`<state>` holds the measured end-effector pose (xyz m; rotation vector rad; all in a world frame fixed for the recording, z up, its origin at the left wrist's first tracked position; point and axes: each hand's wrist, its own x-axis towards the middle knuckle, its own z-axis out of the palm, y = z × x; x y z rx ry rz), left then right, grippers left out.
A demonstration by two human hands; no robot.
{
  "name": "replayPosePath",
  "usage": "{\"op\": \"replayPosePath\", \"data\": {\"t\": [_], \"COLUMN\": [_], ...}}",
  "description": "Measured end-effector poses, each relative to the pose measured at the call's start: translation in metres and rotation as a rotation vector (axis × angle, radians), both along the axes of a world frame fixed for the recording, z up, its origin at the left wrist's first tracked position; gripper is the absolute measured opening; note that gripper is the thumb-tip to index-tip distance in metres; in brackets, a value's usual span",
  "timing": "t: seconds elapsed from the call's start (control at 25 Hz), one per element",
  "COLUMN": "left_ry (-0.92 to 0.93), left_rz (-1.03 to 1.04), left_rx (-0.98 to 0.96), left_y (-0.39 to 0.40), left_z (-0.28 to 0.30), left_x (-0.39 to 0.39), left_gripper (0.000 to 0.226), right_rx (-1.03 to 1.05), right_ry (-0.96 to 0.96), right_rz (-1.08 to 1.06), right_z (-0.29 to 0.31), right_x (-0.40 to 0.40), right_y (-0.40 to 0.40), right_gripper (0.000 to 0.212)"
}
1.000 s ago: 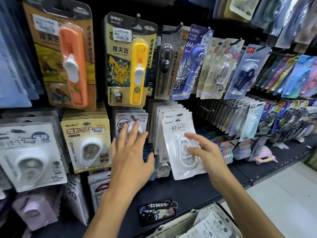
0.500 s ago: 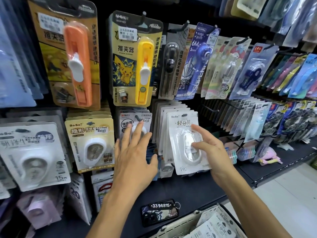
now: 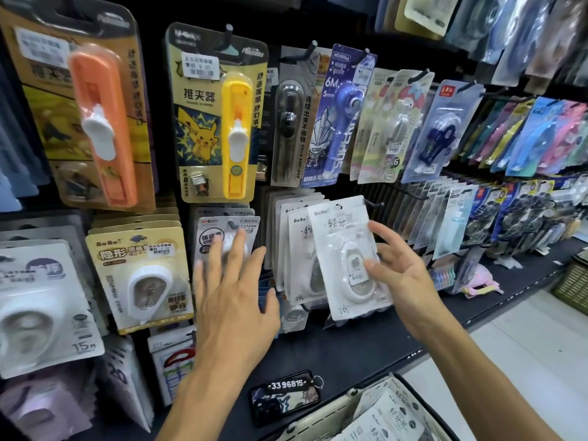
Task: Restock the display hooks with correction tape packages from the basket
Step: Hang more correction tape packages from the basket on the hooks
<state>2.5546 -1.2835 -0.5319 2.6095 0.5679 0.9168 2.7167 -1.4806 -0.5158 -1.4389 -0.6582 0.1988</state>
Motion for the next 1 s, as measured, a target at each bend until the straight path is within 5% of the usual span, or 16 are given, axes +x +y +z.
{"op": "replayPosePath", "data": {"t": [0.2, 0.68, 1.0], "left_ry": [0.063, 0.062, 0.034], "left_rz": [-0.039, 0.039, 0.148], "left_rx": [0.099, 0.234, 0.159], "left_y": [-0.024, -0.078, -0.095], "left_z": [-0.009, -0.051, -0.078], "left_x": [0.018, 0.086, 0.091], "left_gripper": [0.074, 0.098, 0.097], "right_rx": [-0.023, -0.159, -0.071], "right_ry": [0.102, -0.079, 0.051], "right_rz": [-0.245, -0.126, -0.124], "right_z": [0.02, -0.027, -0.072], "right_x": [0.034, 0.088, 0.081], "right_y": [-0.038, -0.029, -0.031], "right_gripper": [0.042, 0.045, 0.035]}}
